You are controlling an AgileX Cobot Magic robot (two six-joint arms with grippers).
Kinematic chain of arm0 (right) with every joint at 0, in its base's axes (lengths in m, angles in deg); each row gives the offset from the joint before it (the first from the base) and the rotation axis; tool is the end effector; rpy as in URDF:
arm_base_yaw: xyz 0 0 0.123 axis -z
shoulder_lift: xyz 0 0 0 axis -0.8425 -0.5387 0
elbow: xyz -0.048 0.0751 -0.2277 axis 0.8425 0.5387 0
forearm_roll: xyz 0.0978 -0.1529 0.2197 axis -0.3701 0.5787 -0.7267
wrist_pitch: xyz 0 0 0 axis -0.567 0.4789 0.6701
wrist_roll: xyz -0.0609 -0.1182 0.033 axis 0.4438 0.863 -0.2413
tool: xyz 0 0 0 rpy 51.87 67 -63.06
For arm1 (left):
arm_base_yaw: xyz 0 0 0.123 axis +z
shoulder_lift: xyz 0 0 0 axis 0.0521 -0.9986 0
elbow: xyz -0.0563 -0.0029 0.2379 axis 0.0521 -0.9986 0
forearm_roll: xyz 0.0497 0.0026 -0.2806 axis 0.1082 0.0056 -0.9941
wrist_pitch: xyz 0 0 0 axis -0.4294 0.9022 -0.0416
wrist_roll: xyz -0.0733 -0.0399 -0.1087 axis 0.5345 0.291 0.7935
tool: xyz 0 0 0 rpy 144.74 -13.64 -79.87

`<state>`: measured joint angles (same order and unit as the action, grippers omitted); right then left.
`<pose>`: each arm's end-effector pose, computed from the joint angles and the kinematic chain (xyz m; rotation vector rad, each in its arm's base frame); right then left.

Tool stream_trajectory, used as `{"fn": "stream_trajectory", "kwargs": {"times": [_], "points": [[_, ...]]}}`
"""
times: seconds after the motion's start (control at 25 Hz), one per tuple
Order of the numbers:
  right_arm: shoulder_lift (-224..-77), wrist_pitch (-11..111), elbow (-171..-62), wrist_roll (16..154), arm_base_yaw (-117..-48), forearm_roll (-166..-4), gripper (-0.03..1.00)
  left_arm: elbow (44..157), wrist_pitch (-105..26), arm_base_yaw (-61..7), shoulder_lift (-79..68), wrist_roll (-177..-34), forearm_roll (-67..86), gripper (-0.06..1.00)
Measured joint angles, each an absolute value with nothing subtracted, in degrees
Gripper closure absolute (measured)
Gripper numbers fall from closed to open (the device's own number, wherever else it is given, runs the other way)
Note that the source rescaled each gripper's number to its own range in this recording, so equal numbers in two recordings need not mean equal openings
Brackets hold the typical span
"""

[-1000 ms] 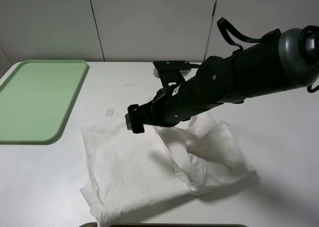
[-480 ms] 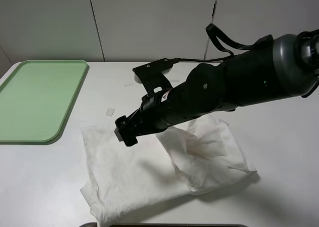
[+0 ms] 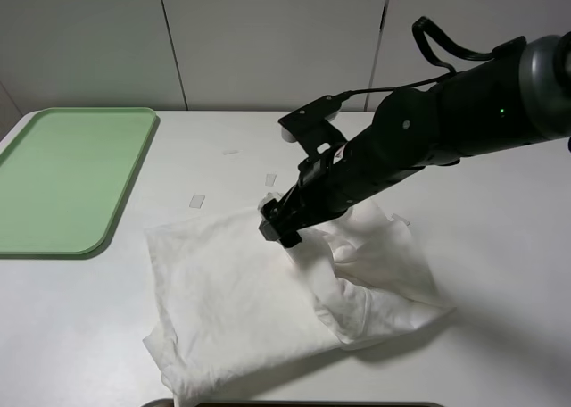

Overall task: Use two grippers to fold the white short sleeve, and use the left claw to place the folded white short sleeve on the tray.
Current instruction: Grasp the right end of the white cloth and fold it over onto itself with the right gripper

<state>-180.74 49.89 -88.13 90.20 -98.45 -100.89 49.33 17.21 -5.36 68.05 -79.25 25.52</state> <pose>0.2824 0.2578 0.0467 -1.0189 2.3431 0.3331 0.1069 0.0017 0.2712 0.1844 2.0311 0.1241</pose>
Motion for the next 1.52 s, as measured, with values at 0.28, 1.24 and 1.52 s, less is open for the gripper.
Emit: {"fn": "stream_trajectory", "kwargs": {"times": [0.28, 1.24, 1.52], "points": [[-183.2, 48.3, -88.1, 88.8, -94.4, -101.6, -0.03, 49.3, 17.2, -5.4, 68.0, -79.3, 25.6, 0.0], [-188.8, 39.0, -99.4, 90.0, -102.8, -104.1, -0.03, 49.3, 17.2, -5.4, 68.0, -79.3, 26.1, 0.0], [-184.7, 26.4, -99.4, 84.1, -99.7, -85.0, -0.03, 49.3, 17.2, -5.4, 68.0, -79.3, 26.1, 0.0]]}}
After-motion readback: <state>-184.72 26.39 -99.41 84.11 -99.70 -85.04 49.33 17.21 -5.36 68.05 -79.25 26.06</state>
